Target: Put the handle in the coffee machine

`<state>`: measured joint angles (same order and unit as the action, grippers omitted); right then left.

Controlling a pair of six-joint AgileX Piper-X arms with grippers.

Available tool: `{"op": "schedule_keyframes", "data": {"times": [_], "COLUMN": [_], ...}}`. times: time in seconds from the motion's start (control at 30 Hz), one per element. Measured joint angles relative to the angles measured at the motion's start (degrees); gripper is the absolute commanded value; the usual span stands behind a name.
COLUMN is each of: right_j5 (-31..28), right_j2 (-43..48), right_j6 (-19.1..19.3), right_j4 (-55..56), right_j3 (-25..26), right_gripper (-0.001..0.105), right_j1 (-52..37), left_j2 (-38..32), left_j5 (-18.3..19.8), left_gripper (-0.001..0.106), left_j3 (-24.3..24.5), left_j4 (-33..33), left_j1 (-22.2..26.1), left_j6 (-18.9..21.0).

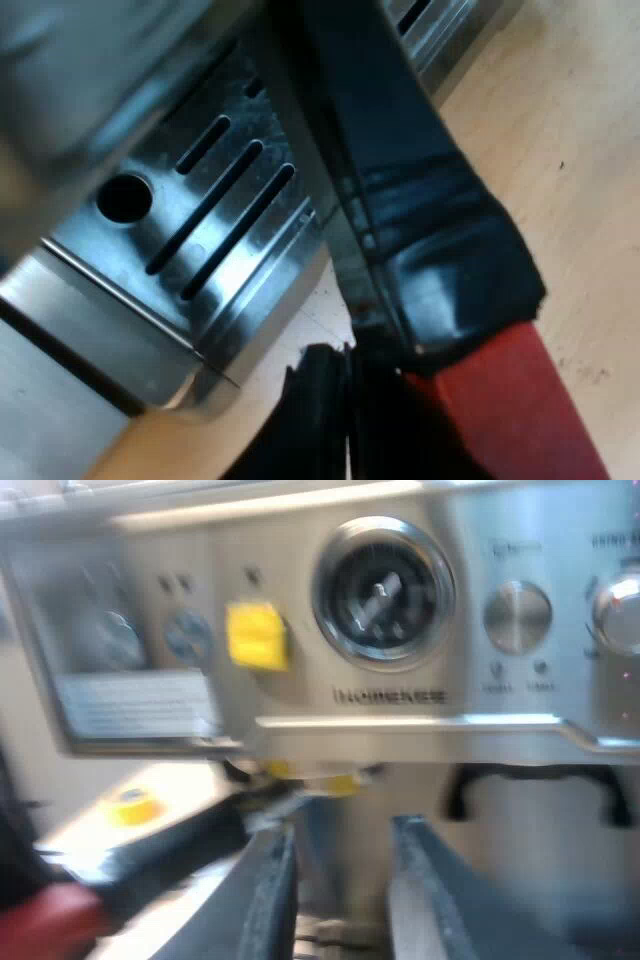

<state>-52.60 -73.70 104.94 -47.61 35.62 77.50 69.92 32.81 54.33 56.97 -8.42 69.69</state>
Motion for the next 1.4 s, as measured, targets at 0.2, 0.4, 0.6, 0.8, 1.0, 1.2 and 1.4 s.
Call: {"op": "schedule_keyframes", "data": {"times": [0.2, 0.4, 0.6, 0.8, 1.0, 1.2, 1.4], "right_j5": [6.7, 7.8, 7.8, 8.0, 8.0, 7.8, 7.8], "right_j2": [9.6, 15.6, 18.0, 17.9, 17.9, 17.9, 17.9], "right_j6": [-5.9, -6.4, -6.3, -6.1, -3.8, -3.8, -3.8], "right_j4": [18.0, 32.6, 37.1, 37.5, 37.5, 37.5, 37.5], "right_j3": [-0.1, -0.2, -0.2, -0.2, -0.2, -0.2, -0.2], "right_gripper": [0.026, 0.027, 0.027, 0.034, 0.068, 0.068, 0.068], "right_j1": [0.0, 0.0, 0.0, 0.0, 0.0, 0.0, 0.0], "left_j2": [-0.2, -1.9, -3.7, -3.8, -4.1, -4.3, -4.3], "left_j5": [-3.4, -7.3, -7.8, -8.0, -12.9, -15.8, -12.4], "left_gripper": [0.000, 0.000, 0.000, 0.000, 0.000, 0.000, 0.000], "left_j3": [-0.1, -0.5, -1.0, -1.1, -1.1, -1.3, -2.2], "left_j4": [-0.4, -1.4, -1.9, -2.1, -3.3, -4.8, -8.0], "left_j1": [-4.7, -5.8, -6.2, -6.7, -13.5, -17.2, -18.2], "left_j6": [6.5, 13.6, 22.1, 27.0, 32.0, 32.8, 35.5]}}
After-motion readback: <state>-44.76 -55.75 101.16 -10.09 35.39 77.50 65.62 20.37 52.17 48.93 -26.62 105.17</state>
